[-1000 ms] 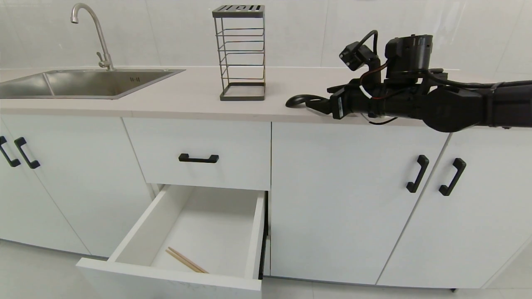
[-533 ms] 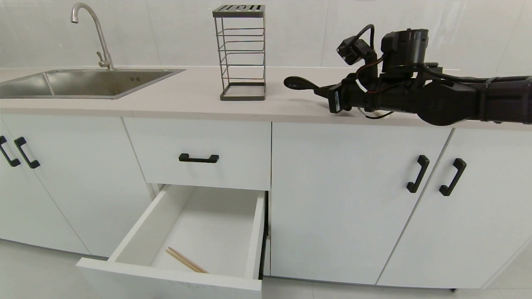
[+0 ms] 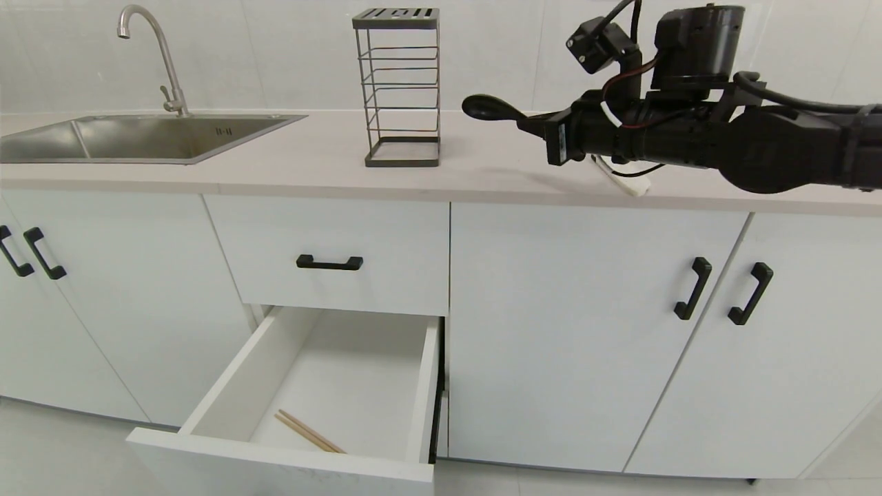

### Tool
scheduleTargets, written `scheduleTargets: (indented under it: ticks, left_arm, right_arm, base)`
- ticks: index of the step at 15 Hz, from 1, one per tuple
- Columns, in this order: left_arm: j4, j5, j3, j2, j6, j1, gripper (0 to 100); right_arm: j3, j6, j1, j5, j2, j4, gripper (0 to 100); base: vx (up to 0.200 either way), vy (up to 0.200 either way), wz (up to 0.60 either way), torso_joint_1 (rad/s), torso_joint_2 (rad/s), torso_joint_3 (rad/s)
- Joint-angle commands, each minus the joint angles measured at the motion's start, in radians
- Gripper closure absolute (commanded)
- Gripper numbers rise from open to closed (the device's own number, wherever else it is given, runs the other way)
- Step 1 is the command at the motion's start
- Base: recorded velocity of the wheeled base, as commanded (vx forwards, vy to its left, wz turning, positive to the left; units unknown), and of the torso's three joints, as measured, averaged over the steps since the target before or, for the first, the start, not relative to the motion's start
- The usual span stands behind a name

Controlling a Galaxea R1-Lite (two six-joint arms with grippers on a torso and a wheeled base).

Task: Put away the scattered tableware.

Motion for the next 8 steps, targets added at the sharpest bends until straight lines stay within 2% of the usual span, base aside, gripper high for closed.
scheduleTargets:
  ticks: [1, 6, 8]
  left_arm:
    - [0.0, 0.0, 0.0, 0.001, 0.0, 0.0, 0]
    - [0.0, 0.0, 0.0, 0.001, 0.0, 0.0, 0]
    - [0.0, -0.002, 0.0, 0.001, 0.0, 0.0, 0]
  right_arm:
    - [0.0, -0.001, 0.058, 0.001, -0.064, 0.001, 100]
    - [0.002, 0.0, 0.258, 0.001, -0.078, 0.002, 100]
    - [0.003, 0.002, 0.31, -0.001, -0.061, 0.002, 100]
  base:
    - [0.0, 0.0, 0.0, 0.0, 0.0, 0.0]
    - [0.0, 0.0, 0.0, 0.0, 0.0, 0.0]
    - [0.0, 0.0, 0.0, 0.0, 0.0, 0.0]
